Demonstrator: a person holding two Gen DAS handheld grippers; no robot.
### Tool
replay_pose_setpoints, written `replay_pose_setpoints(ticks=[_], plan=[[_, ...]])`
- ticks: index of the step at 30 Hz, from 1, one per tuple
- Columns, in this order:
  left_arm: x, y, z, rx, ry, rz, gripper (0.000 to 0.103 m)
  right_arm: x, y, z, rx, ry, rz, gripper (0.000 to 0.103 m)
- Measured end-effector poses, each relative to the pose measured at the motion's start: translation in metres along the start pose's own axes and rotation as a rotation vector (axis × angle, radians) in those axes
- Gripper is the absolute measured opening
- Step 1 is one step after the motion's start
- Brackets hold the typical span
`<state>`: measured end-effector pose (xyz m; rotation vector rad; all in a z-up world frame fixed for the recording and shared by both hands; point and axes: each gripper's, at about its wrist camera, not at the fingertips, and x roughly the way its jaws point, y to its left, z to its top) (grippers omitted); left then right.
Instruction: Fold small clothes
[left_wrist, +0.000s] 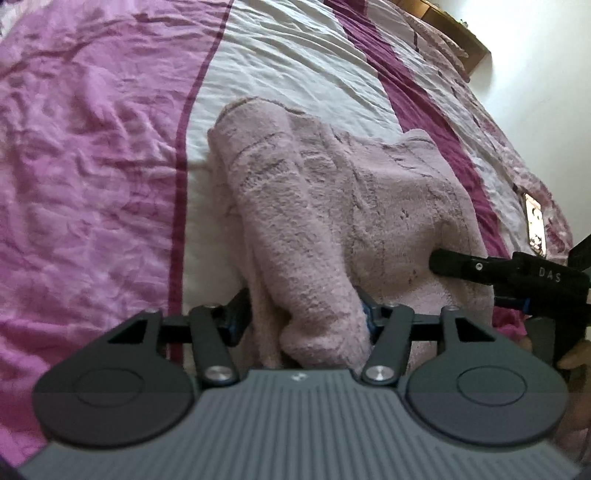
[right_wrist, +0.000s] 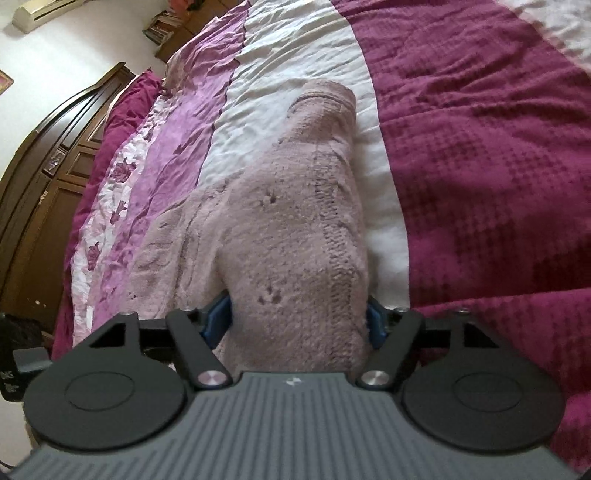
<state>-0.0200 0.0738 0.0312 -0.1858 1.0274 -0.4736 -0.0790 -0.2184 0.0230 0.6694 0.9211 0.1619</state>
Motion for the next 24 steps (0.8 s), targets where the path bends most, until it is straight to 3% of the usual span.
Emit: replay_pose_setpoints(ticks=[3,11,19,21,24], plan=[[-0.010,-0.008,-0.001,0.028,-0.018,0.059,0.066,-0.008,0.012,-0.003,-0.050,-0.018,-0.042,0.078],[-0.028,-0.018,-0.011,0.019,-0.049,0.131,0.068,-0.043,0.036,-0.023,-0.167,-0.101,-0.132,0.079],[-0.054,-0.022,-0.017,0.004,-0.133,0.150,0.068,-0.071,0.051,-0.037,-0.216,-0.179,-0.087,0.079],[-0.055,-0.022,-0.014,0.010,-0.152,0.162,0.068,-0.070,0.057,-0.035,-0.250,-0.207,-0.084,0.077],[-0.051,-0.021,-0.012,0.024,-0.152,0.202,0.069,-0.063,0.066,-0.035,-0.303,-0.212,-0.085,0.058]])
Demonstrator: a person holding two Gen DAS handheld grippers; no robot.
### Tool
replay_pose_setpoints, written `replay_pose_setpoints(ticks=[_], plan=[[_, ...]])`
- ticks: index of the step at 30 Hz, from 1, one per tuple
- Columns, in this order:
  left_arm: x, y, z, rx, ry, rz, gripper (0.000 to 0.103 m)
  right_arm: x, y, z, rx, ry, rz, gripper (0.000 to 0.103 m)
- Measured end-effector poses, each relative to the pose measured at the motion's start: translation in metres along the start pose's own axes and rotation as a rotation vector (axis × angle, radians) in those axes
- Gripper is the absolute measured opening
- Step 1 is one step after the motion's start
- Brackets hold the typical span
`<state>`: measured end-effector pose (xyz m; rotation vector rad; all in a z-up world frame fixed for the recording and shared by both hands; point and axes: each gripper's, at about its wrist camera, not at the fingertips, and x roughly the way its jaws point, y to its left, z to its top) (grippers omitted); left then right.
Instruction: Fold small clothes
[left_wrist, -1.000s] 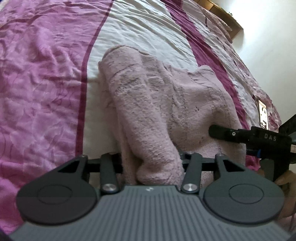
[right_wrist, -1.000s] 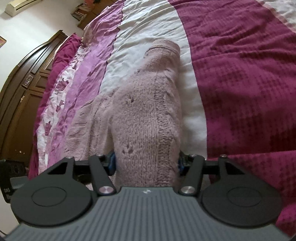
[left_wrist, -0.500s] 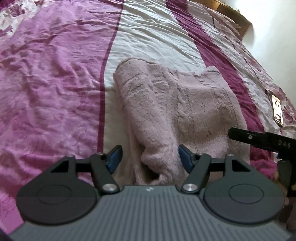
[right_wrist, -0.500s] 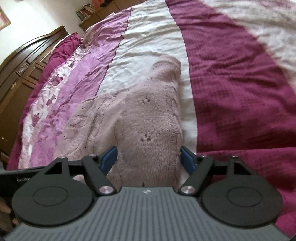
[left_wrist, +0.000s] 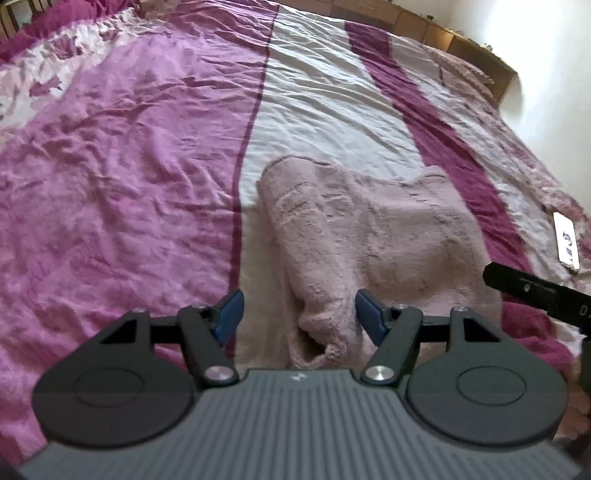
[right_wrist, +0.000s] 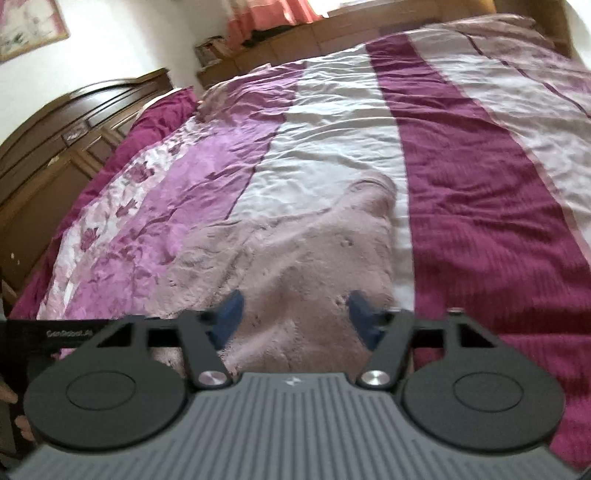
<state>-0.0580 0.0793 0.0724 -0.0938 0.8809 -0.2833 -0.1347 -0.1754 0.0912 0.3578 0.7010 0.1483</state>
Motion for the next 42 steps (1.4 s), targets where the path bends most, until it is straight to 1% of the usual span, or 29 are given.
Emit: replay_pose_setpoints(ticks=[2,5,8,12,13,14,17,19,23,26,31,42], plan=[[0.005,0.000,-0.003,0.016,0.012,0.040,0.071,0.009,0.002,-0.001,-0.010,0.027,-0.013,0.053],[0.016,0.004,-0.010,0.039,0.030,0.090,0.070,0.025,-0.004,-0.006,-0.006,0.072,-0.035,0.052],[0.021,0.011,-0.012,0.000,0.048,0.075,0.070,0.033,-0.007,-0.009,0.000,0.084,-0.035,0.053],[0.018,0.010,-0.012,-0.018,0.043,0.072,0.070,0.030,-0.005,-0.009,-0.001,0.076,-0.033,0.054],[0.016,0.009,-0.013,-0.020,0.042,0.072,0.070,0.028,-0.005,-0.008,0.003,0.075,-0.032,0.057],[0.014,0.007,-0.013,-0.020,0.041,0.070,0.070,0.026,-0.004,-0.008,0.009,0.075,-0.031,0.062],[0.006,0.002,-0.015,-0.017,0.045,0.057,0.068,0.019,-0.001,-0.008,0.024,0.082,-0.014,0.074],[0.001,-0.002,-0.017,-0.019,0.051,0.055,0.068,0.012,0.002,-0.010,0.018,0.085,-0.017,0.079],[-0.008,-0.010,-0.023,-0.020,0.062,0.043,0.069,0.001,0.007,-0.016,0.029,0.106,-0.030,0.086],[-0.014,-0.019,-0.028,-0.003,0.074,0.043,0.069,-0.005,0.007,-0.022,0.051,0.130,-0.021,0.088],[-0.018,-0.034,-0.037,0.044,0.081,0.047,0.070,-0.010,0.011,-0.035,0.046,0.163,-0.030,0.089],[-0.005,-0.049,-0.050,0.088,0.137,0.087,0.070,-0.003,0.009,-0.044,0.050,0.205,-0.060,0.089]])
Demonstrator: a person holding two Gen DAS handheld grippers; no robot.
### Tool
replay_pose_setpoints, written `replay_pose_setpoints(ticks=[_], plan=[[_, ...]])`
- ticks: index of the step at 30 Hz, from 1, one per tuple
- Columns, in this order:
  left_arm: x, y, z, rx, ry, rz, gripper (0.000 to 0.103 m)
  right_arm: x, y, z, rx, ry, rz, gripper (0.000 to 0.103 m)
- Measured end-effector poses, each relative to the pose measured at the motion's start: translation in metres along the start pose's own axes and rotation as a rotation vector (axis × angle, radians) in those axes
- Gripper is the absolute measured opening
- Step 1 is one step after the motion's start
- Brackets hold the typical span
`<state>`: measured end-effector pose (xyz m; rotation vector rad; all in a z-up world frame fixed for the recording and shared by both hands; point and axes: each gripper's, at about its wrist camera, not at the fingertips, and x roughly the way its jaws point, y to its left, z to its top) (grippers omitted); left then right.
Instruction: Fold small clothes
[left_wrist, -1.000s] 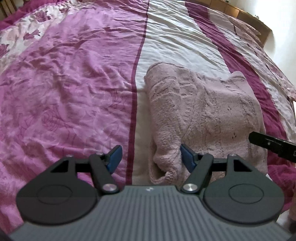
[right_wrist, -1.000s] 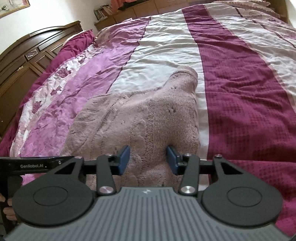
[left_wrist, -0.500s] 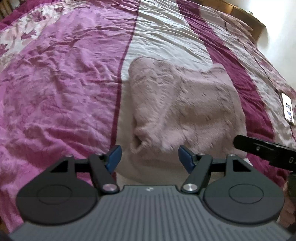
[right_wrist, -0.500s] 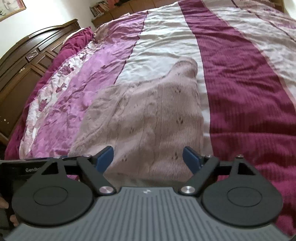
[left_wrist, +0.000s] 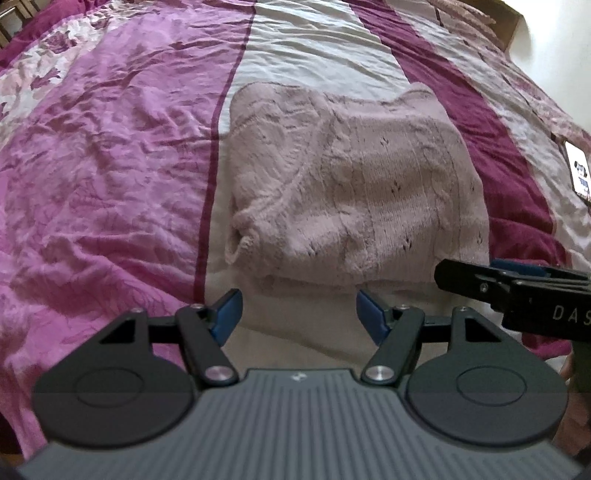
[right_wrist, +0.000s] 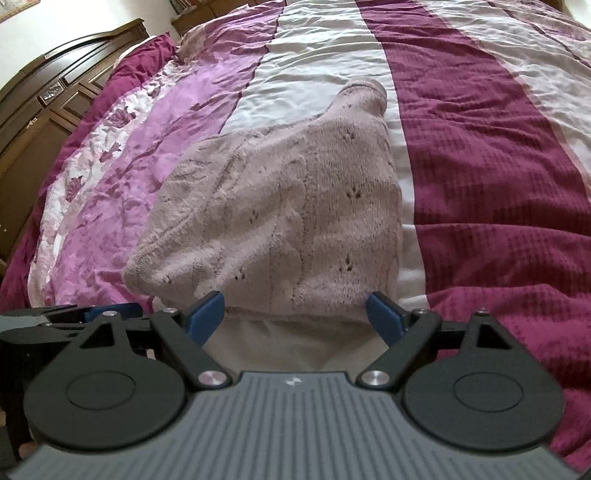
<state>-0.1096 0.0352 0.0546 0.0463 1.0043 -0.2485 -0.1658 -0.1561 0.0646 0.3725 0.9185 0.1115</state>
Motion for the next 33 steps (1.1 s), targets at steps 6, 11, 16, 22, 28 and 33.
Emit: replay_pose_setpoints(ticks=[6,11,16,22,28,33], plan=[[0.0050,-0.0058,-0.0026,0.022,0.014,0.012,0.070,0.0032,-0.0006,-0.0007,-0.003,0.008,-0.005,0.090],[0.0067,-0.0076,-0.0037,0.027,0.015,0.023,0.070,0.0064,-0.0015,-0.0015,0.001,0.017,-0.006,0.091],[0.0071,-0.0082,-0.0037,0.030,0.012,0.022,0.070,0.0066,-0.0018,-0.0014,0.000,0.018,-0.006,0.091],[0.0071,-0.0080,-0.0039,0.030,0.012,0.021,0.070,0.0067,-0.0018,-0.0016,0.002,0.019,-0.006,0.091],[0.0077,-0.0080,-0.0043,0.030,0.014,0.021,0.070,0.0075,-0.0016,-0.0018,0.001,0.019,-0.006,0.091],[0.0082,-0.0080,-0.0047,0.029,0.014,0.021,0.070,0.0076,-0.0015,-0.0021,0.001,0.020,-0.007,0.091]])
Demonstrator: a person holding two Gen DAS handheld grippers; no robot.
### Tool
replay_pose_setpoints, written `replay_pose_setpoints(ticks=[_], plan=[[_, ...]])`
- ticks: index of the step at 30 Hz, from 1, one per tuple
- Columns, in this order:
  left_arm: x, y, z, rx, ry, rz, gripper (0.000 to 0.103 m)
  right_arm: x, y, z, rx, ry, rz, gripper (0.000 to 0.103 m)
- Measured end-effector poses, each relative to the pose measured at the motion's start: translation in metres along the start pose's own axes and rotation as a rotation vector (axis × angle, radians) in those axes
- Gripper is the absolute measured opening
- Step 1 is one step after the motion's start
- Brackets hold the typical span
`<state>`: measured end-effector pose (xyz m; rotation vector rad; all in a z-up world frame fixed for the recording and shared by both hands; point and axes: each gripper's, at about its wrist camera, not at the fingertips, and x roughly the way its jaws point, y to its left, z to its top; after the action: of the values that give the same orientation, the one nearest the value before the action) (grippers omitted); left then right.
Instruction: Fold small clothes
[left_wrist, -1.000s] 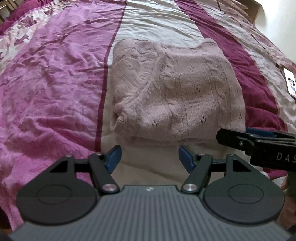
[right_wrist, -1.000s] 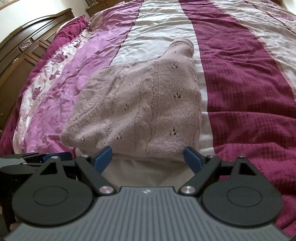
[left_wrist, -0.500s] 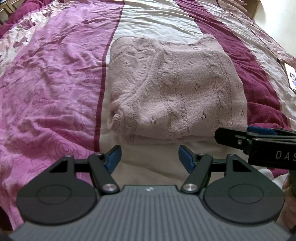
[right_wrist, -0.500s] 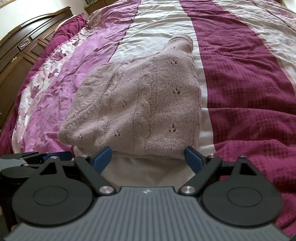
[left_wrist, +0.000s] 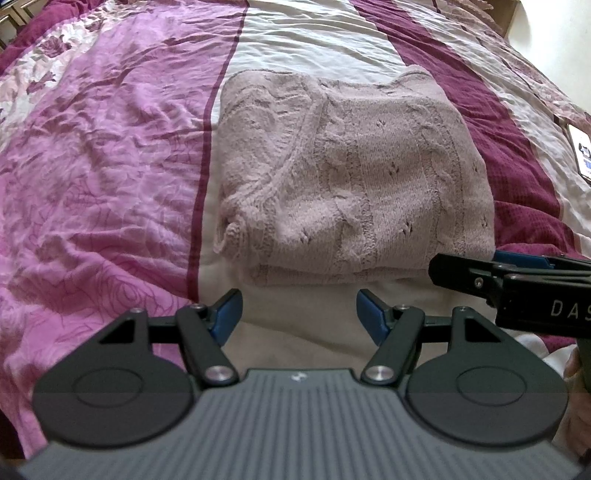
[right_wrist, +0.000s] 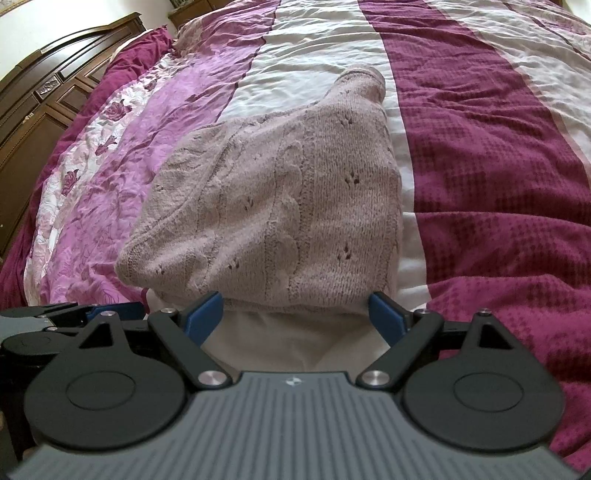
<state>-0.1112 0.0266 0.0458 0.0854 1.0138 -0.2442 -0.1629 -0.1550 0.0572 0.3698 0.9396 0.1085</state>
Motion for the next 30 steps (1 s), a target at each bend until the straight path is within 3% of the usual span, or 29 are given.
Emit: replay_pose_setpoints(ticks=[30], plan=[[0.0021,-0.0006,-0.0030,0.001,0.009,-0.001,0.070,0.0023,-0.0004,-0.0025,0.004,0.004,0.001,0.091]])
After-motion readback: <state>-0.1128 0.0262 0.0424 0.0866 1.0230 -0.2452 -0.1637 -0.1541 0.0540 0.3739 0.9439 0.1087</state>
